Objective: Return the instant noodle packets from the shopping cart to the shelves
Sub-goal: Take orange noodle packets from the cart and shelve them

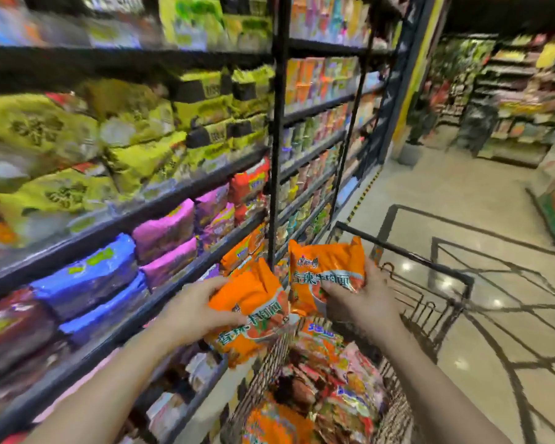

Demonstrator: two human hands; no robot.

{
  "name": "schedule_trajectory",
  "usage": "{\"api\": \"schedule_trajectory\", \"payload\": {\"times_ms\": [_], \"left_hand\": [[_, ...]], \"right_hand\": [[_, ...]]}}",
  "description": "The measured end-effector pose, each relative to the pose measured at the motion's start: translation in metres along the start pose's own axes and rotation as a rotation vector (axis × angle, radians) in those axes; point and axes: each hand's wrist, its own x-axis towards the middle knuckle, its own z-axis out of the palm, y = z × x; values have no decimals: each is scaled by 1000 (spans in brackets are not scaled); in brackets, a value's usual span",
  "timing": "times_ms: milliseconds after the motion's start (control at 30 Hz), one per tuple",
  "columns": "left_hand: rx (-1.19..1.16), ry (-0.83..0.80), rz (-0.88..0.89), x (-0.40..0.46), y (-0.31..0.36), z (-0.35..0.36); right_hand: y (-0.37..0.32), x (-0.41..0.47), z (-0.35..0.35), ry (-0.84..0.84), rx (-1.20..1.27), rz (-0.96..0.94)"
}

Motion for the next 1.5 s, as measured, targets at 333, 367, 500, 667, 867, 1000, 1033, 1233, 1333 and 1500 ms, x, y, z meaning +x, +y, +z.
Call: {"api": "schedule_trajectory", "payload": {"times_ms": [333,367,500,667,867,1000,1033,1233,1333,1500], "left_hand": [[-80,469,-364,-228,0,-83],[-82,514,-408,-257,-1,-91],[-91,725,-554,-374,-6,-117],[-60,939,-709,-532,2,-131],[-1,1138,-865,-719,13,-137],[9,1190,-959,-826,19,-140],[29,1203,-969,-848,21,-141],[87,1235,-990,-950,37,-141],[94,1251,-1022,-993,42,-142],[97,1312,-1089,-1064,37,-147]], "right_hand": [[-113,-56,104,-485,159,-316],[-125,-70,120,-535,170,-341],[-180,-142,183,-718,214,-450],[-245,-266,245,-932,278,-544],[-309,-439,295,-1219,300,-628],[-345,-547,298,-1382,396,-571],[-361,-576,280,-1427,389,-560],[-374,-681,319,-1414,436,-741],[-387,-729,327,-1435,465,-767],[-411,-799,356,-1557,464,-763]]}}
